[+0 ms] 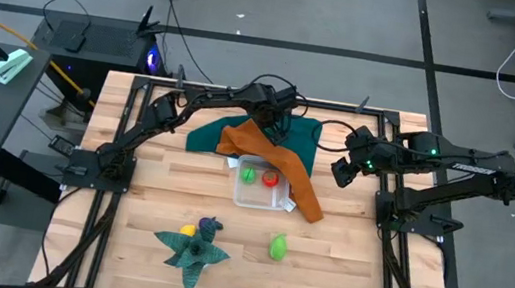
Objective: Pick and placing Produce into tupperware
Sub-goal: Put the green bell pepper into the transparent bin
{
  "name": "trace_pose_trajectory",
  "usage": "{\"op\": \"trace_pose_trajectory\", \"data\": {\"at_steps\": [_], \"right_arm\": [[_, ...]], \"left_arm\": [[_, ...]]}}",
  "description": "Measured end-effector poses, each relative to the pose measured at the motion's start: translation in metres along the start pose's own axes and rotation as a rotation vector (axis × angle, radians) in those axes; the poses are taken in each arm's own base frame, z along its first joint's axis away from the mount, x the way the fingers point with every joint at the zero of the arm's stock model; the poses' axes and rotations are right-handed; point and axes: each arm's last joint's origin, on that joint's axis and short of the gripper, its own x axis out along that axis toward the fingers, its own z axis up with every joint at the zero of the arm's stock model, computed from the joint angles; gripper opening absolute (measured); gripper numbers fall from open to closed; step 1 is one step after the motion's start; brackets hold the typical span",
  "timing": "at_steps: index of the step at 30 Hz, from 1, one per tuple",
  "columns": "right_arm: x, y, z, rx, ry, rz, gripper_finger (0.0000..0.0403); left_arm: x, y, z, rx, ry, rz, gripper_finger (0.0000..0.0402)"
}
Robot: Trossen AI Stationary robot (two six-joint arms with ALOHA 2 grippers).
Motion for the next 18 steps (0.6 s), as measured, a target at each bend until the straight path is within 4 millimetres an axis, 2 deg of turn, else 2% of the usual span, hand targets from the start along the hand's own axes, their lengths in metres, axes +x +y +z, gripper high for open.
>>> {"op": "trace_pose_trajectory", "data": {"at_steps": [11, 18], "right_arm": [[0.0000, -0.0001, 0.0000, 0.002, 0.000, 0.000, 0.0274], [0.0000, 0.0000, 0.0000, 0.005, 0.000, 0.000, 0.0274]], "left_arm": [[0.0000, 0.0006, 0.0003, -0.001, -0.001, -0.001, 0.0390], [0.0003, 0.0047, 0.0009, -0.009, 0.000, 0.002, 0.0357]]}}
